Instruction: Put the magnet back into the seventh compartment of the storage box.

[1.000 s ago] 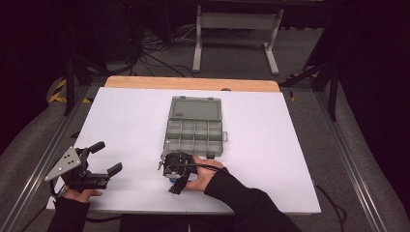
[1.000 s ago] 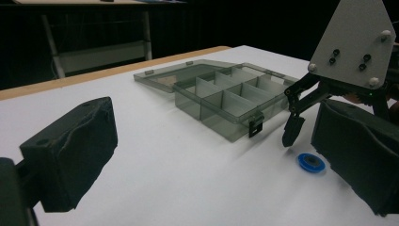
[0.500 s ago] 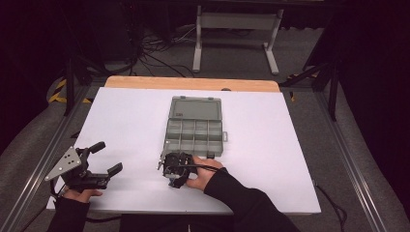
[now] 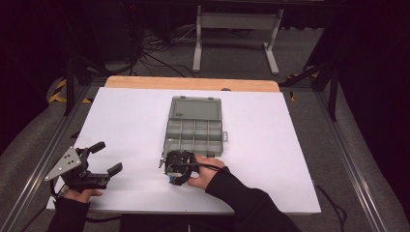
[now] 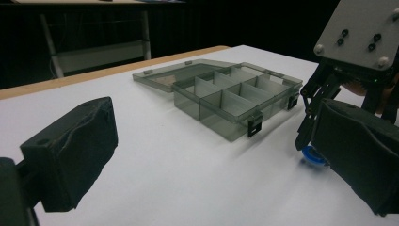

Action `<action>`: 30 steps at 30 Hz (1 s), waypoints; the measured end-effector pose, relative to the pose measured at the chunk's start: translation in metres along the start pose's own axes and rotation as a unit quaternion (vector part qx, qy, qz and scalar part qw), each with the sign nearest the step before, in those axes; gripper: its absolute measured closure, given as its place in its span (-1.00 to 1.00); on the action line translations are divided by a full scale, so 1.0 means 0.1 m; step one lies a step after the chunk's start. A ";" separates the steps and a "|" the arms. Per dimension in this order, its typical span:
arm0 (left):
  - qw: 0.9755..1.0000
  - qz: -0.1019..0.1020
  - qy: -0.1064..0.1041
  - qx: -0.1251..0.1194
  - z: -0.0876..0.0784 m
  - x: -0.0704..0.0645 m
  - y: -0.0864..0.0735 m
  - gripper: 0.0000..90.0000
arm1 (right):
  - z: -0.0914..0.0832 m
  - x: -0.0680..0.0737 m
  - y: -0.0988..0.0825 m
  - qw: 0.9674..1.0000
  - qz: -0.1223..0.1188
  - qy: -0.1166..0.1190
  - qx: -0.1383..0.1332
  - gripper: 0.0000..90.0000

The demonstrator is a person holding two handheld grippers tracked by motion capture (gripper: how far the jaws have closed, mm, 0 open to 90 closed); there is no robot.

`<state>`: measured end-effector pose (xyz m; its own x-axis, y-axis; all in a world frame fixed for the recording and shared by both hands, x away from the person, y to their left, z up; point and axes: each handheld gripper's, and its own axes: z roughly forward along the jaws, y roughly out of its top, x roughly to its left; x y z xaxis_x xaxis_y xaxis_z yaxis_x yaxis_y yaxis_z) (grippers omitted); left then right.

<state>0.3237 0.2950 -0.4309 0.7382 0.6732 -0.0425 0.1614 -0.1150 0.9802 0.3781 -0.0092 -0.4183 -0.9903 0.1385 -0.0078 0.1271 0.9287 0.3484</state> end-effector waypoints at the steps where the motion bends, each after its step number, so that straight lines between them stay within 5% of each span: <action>1: 1.000 0.000 0.000 0.000 0.00 0.00 0.00 -0.97 | -0.02 0.00 0.00 1.000 -0.003 0.001 0.000 0.37; 30: 1.000 -0.003 0.000 0.000 0.01 0.00 -0.01 -0.97 | -0.60 -0.02 -0.09 0.999 0.006 -0.016 -0.048 0.37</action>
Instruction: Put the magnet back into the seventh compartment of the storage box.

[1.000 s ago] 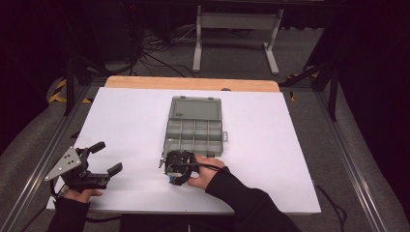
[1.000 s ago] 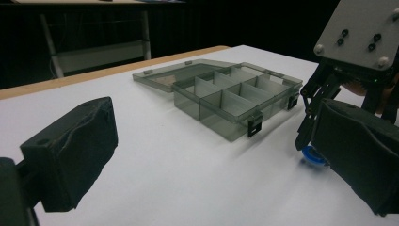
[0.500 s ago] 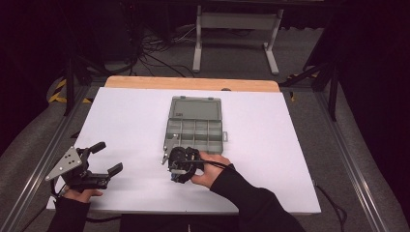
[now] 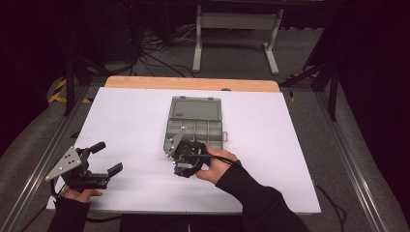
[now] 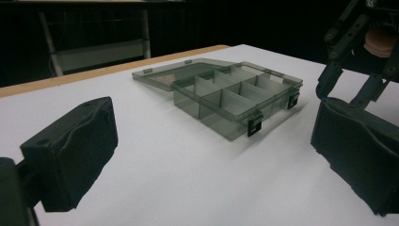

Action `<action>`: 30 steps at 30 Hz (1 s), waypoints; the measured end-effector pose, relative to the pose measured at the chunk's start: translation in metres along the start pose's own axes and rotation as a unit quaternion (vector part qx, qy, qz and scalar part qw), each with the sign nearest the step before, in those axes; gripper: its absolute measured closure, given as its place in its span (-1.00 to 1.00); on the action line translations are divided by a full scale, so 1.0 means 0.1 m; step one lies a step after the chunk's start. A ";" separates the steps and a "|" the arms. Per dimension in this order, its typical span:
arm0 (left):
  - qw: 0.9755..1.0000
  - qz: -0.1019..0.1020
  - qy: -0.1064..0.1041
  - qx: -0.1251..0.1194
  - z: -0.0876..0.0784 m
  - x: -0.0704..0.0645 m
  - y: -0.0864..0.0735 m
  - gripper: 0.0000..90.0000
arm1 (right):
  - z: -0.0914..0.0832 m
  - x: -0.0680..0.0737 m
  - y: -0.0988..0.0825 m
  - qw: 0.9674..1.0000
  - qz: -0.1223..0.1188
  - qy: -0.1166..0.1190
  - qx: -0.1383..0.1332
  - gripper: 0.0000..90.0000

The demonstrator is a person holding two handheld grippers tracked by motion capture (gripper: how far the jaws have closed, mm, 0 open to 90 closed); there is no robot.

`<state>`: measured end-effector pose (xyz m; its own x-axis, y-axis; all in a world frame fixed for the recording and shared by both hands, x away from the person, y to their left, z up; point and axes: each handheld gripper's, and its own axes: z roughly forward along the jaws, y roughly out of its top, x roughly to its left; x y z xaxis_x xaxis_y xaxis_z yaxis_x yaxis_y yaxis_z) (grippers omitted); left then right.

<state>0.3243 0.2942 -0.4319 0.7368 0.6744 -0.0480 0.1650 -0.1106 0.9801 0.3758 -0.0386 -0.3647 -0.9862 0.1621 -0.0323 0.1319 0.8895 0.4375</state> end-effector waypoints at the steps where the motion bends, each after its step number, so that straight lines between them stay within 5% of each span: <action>1: 1.000 0.000 0.000 0.000 0.00 0.00 0.00 -0.97 | -0.02 -0.01 -0.01 1.000 0.002 -0.003 -0.001 0.37; 12: 1.000 -0.002 -0.001 0.001 0.01 0.00 0.00 -0.97 | -0.19 -0.11 -0.06 0.999 0.022 -0.025 -0.007 0.37; 30: 1.000 -0.002 0.000 0.001 0.00 0.00 0.00 -0.97 | -0.44 -0.48 -0.22 0.996 0.067 -0.062 -0.015 0.37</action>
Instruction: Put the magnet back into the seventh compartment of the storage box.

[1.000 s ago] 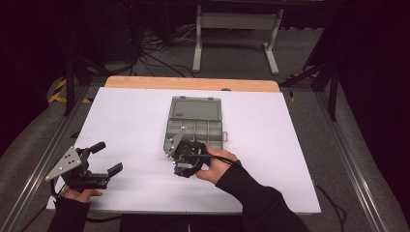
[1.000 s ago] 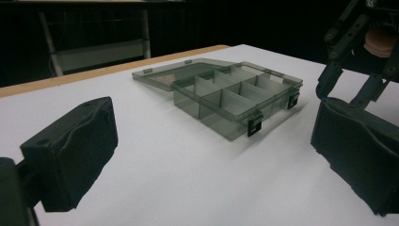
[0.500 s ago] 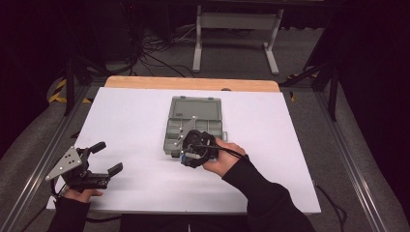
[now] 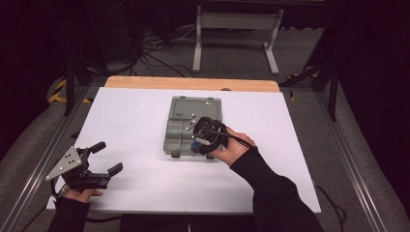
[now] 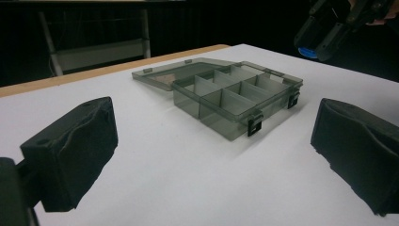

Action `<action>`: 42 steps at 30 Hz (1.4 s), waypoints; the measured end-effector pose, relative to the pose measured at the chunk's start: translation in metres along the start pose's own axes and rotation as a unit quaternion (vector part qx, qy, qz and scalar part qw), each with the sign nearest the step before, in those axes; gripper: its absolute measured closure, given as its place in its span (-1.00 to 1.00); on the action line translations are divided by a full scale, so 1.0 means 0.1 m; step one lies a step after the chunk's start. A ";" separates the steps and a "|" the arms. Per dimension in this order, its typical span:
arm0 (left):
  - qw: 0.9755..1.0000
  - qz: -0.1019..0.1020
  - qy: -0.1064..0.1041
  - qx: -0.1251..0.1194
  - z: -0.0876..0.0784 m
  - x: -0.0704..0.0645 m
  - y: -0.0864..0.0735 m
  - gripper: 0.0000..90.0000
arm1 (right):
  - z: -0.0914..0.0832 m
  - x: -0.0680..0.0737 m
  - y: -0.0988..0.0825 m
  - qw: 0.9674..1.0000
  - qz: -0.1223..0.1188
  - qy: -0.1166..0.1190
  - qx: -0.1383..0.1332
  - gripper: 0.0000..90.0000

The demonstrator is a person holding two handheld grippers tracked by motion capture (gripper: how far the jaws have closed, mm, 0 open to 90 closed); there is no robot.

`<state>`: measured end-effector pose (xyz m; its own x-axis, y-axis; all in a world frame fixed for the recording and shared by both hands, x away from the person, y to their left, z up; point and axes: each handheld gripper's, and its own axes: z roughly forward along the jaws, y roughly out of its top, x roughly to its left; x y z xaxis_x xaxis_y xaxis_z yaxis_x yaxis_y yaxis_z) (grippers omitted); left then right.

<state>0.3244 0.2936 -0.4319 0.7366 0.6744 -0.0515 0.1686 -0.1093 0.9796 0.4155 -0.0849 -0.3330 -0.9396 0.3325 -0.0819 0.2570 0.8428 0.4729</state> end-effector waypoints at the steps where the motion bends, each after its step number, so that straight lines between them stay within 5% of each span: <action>1: 1.000 0.000 0.000 0.000 0.00 0.00 0.00 -0.97 | 0.00 -0.02 -0.01 1.000 0.003 -0.001 0.000 0.37; 23: 1.000 0.002 0.000 0.000 0.00 0.00 0.00 -0.97 | 0.01 -0.39 -0.16 0.998 0.056 -0.028 0.009 0.37; 42: 1.000 0.000 0.000 0.001 0.01 0.00 0.00 -0.97 | 0.30 -0.56 -0.25 0.996 0.073 -0.023 0.036 0.36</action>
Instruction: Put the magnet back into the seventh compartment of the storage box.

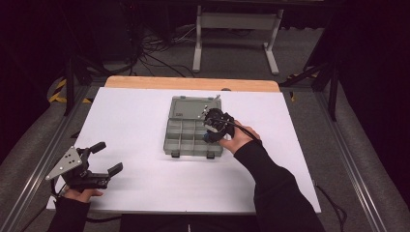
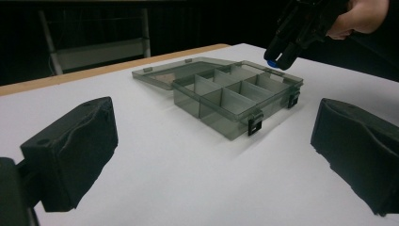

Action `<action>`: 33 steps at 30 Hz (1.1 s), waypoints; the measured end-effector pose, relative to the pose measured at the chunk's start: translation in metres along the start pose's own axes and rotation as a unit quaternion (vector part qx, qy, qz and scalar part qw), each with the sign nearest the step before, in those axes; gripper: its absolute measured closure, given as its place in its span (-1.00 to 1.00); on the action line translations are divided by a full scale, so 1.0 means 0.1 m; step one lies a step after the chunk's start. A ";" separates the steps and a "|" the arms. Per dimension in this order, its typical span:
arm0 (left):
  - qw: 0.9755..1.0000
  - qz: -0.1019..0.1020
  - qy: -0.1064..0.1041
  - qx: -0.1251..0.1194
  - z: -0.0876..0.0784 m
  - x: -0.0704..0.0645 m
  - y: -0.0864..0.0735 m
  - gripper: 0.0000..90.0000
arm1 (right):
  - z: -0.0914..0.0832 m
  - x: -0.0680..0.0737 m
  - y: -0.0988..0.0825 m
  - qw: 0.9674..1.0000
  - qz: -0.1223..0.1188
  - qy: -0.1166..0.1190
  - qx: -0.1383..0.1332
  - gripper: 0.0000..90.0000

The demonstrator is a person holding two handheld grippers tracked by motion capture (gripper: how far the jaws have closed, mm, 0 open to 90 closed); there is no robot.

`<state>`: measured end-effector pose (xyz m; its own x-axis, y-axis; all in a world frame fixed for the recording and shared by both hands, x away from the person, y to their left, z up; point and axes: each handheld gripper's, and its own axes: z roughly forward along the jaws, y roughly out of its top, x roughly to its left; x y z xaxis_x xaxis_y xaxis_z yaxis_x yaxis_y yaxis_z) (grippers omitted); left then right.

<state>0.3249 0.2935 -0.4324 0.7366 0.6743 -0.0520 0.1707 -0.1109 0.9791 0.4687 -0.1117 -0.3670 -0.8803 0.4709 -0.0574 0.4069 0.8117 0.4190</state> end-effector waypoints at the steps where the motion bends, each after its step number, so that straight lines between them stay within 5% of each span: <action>1: 1.000 0.000 0.001 0.000 0.00 0.00 0.00 -0.97 | 0.01 0.00 0.00 1.000 -0.001 0.001 0.000 0.36; 18: 1.000 -0.002 0.000 0.001 0.00 0.00 0.00 -0.97 | 0.23 -0.02 0.03 1.000 0.003 0.012 0.023 0.38; 33: 1.000 -0.003 -0.001 0.002 0.00 0.01 0.00 -0.97 | 0.15 0.02 0.03 1.000 -0.004 0.008 0.004 0.32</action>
<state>0.3251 0.2941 -0.4324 0.7371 0.6732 -0.0586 0.1777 -0.1094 0.9780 0.4721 -0.1026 -0.3796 -0.8872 0.4591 -0.0459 0.4019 0.8177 0.4122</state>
